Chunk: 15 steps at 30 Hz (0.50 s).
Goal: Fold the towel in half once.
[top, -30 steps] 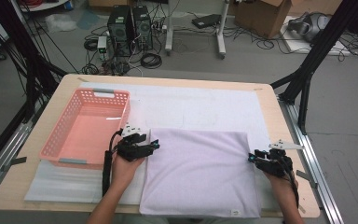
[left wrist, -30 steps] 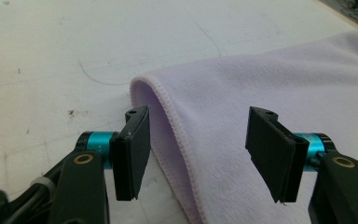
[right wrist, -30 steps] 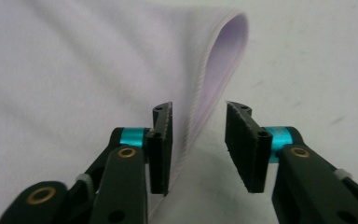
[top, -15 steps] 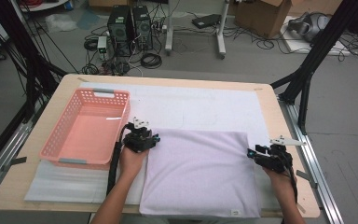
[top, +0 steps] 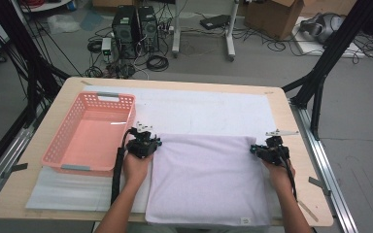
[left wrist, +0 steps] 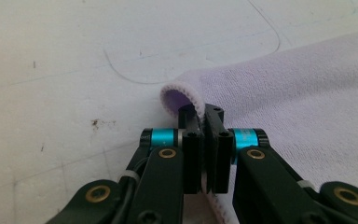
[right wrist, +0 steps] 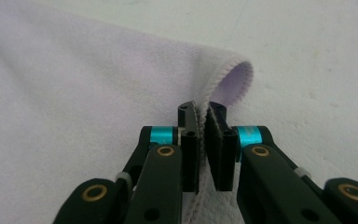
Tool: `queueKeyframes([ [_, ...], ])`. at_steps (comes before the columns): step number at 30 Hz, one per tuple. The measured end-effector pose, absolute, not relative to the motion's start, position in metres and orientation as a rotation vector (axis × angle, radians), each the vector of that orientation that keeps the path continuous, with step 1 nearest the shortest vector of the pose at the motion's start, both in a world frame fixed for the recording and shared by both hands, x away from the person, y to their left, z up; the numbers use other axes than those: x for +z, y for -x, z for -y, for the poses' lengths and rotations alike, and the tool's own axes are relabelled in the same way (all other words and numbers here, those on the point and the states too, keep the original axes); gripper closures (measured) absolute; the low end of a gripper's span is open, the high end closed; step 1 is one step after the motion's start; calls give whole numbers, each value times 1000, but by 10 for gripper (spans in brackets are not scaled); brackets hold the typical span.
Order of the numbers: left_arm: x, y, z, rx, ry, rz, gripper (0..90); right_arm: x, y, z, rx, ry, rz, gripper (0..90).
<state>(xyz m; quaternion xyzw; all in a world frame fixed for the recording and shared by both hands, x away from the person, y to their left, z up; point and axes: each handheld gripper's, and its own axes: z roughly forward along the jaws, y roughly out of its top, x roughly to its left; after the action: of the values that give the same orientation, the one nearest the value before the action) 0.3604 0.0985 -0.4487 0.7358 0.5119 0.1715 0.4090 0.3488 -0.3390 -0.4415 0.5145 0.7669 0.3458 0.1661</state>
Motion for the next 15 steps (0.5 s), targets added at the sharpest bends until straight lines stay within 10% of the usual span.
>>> queueKeyframes([
  [15, -416, -409, -98, 493, -1678, -1336, 866, -412, -391, 350, 1138, -1322, -2051, 867],
])
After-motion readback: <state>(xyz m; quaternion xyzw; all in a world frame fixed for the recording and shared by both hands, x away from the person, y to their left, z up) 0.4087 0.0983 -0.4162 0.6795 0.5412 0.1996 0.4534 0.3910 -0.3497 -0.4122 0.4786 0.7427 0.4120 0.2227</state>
